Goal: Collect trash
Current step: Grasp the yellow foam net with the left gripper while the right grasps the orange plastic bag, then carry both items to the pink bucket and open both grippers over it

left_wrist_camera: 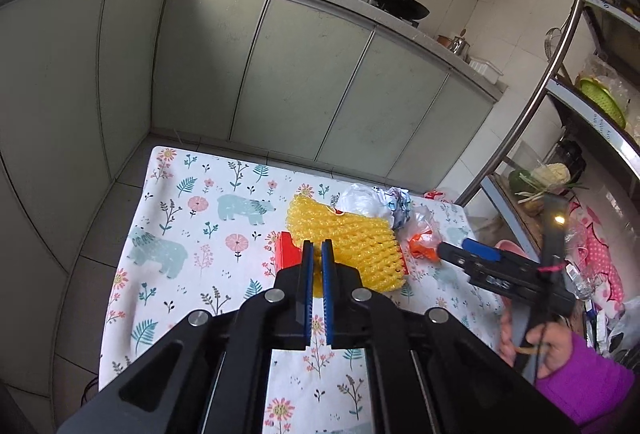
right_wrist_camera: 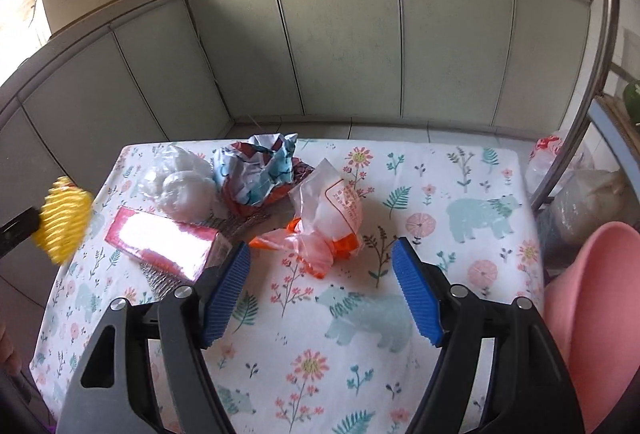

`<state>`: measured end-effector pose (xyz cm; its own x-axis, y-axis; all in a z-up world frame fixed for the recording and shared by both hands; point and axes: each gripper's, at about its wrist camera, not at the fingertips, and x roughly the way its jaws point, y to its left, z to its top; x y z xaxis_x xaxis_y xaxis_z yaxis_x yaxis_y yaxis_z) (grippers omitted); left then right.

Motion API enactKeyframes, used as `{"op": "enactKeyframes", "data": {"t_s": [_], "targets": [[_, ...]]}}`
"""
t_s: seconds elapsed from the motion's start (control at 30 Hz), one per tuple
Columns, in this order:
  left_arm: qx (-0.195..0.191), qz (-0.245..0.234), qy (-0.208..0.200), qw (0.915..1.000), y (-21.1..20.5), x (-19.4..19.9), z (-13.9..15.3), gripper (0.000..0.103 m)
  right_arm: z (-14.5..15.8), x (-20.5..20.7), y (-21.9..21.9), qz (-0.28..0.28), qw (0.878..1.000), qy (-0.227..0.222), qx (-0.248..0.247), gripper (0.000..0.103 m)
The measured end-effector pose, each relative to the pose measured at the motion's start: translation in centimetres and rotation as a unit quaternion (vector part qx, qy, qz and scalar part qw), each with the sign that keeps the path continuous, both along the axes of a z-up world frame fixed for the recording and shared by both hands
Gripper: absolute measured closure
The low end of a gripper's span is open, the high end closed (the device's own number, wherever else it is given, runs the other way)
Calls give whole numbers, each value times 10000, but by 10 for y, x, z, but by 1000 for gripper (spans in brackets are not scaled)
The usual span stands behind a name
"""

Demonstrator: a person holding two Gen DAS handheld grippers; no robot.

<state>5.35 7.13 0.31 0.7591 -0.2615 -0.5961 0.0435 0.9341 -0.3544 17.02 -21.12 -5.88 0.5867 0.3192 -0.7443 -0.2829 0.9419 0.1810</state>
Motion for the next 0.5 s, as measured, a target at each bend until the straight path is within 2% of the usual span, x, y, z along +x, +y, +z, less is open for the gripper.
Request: {"op": "enactKeyframes", "data": {"t_s": [0.1,0.13,0.27,0.37,0.5], "targets": [[-31,52,-36,10000,3,-10,4,100,-9,12,6,-20,9998,181,-28,32],[-48,64,-36,10000,3,-13,5,100,-13,15,6,-5,9996,280,31,46],[-75,71,-76,9999,1,-26,9,100,-10,8,6,-41,9994,332,14,70],[-60,12,-141,9999,-4,-34,14,100,4,-12,-5,-80,9995,217,192,75],[-82,-88,-209,9997,-12,-38,19,100,28,-49,-23,-52,9986,-5,520,75]]}}
